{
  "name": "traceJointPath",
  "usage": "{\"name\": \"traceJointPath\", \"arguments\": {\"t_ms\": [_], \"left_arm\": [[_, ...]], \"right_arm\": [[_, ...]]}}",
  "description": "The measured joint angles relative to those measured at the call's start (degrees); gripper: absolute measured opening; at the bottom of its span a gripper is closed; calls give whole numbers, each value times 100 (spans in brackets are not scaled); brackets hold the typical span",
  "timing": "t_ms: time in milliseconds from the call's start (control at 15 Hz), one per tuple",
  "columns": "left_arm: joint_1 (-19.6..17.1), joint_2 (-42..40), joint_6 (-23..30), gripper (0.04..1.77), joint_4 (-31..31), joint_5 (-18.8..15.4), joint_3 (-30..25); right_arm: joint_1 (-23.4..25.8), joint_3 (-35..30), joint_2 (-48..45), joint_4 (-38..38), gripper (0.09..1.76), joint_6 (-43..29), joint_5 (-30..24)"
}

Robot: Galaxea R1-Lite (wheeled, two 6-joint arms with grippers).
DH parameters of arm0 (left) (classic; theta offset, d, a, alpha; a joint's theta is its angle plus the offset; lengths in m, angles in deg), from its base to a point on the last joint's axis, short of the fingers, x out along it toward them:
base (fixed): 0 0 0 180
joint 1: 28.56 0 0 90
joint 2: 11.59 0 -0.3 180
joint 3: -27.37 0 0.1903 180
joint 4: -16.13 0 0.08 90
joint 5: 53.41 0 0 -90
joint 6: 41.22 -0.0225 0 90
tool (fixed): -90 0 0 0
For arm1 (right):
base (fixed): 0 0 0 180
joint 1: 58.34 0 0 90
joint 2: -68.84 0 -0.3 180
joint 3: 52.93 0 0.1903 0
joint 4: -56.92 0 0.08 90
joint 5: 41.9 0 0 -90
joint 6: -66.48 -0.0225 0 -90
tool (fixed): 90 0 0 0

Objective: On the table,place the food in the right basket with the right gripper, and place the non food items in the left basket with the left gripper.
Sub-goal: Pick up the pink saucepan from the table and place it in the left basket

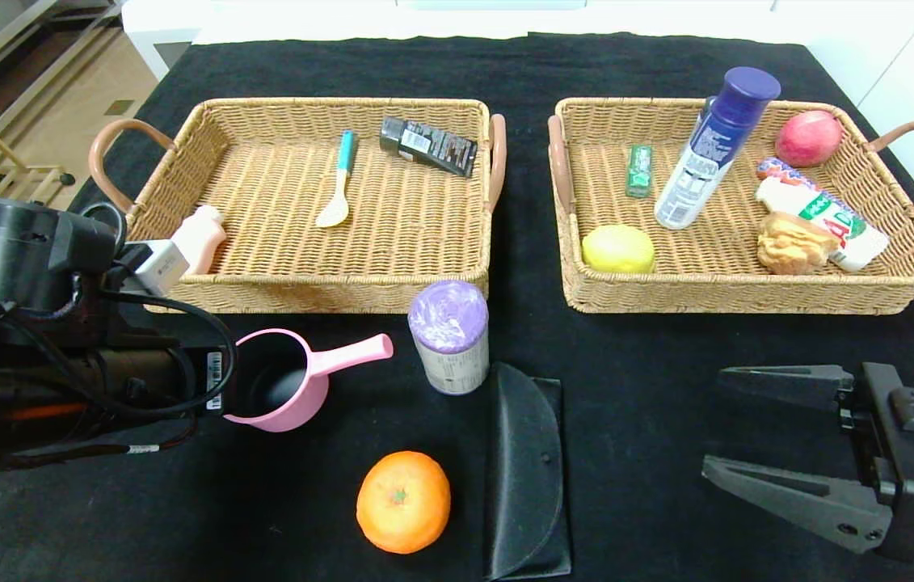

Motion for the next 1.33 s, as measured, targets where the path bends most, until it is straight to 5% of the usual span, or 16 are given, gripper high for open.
{"name": "traceJointPath", "arguments": {"t_ms": [533,1333], "left_arm": [[11,-91,6,15,11,13,-30],[330,-1519,24,15,61,-28,118]], "right_arm": [[0,-1,7,1,171,-2,-2],[98,32,-116,4,171,-28,-2]]}}
